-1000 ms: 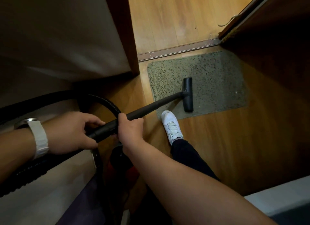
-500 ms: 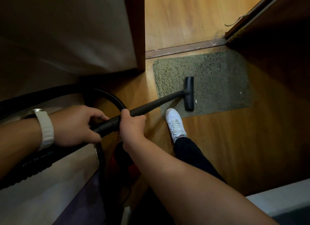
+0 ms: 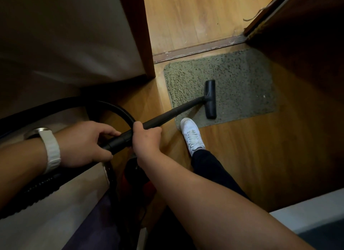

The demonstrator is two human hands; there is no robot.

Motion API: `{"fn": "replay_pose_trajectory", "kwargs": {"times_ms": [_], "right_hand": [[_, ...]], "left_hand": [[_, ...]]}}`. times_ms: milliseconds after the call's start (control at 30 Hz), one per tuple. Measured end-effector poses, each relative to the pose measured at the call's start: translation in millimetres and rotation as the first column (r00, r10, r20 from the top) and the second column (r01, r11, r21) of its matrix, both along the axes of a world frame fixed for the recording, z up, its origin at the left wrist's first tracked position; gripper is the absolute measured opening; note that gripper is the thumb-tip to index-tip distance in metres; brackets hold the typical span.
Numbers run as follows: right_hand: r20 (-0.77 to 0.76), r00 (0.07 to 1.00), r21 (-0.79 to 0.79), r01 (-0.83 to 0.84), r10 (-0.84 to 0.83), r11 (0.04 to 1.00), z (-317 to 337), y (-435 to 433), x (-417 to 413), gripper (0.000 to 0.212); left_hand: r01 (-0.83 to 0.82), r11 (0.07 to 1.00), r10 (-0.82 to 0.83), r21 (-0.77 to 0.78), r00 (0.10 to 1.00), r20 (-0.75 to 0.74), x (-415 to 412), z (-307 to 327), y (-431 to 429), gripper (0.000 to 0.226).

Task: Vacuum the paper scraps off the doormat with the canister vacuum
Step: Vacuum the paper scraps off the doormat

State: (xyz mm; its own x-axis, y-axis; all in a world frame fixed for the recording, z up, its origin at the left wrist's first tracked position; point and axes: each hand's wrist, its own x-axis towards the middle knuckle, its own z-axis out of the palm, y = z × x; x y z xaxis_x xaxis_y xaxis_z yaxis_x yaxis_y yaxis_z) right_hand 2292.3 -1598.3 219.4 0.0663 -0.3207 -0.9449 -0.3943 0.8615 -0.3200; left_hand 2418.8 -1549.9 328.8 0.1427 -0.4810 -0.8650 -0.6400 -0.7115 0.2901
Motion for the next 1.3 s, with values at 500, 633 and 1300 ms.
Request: {"fn": "replay_pose_trajectory", "kwargs": {"times_ms": [500,633,1300], "right_hand": [[-0.044,0.999,-0.067,0.021,-0.024,0.998,-8,-27,-24,0.049],[-0.019,0.998,-0.045,0.065,-0.066,0.997,-11,-38,-29,0.042],[0.004,0.997,0.156,0.07,-0.072,0.985,20,2,-32,0.045]], "left_hand": [[-0.023,0.999,0.022,-0.022,0.999,-0.037,-30,-17,-21,0.063],[0.012,1.0,-0.012,-0.023,1.0,-0.01,-31,-18,-33,0.065],[0.084,0.995,-0.083,0.051,0.996,-0.024,-12,11,5,0.05]]}}
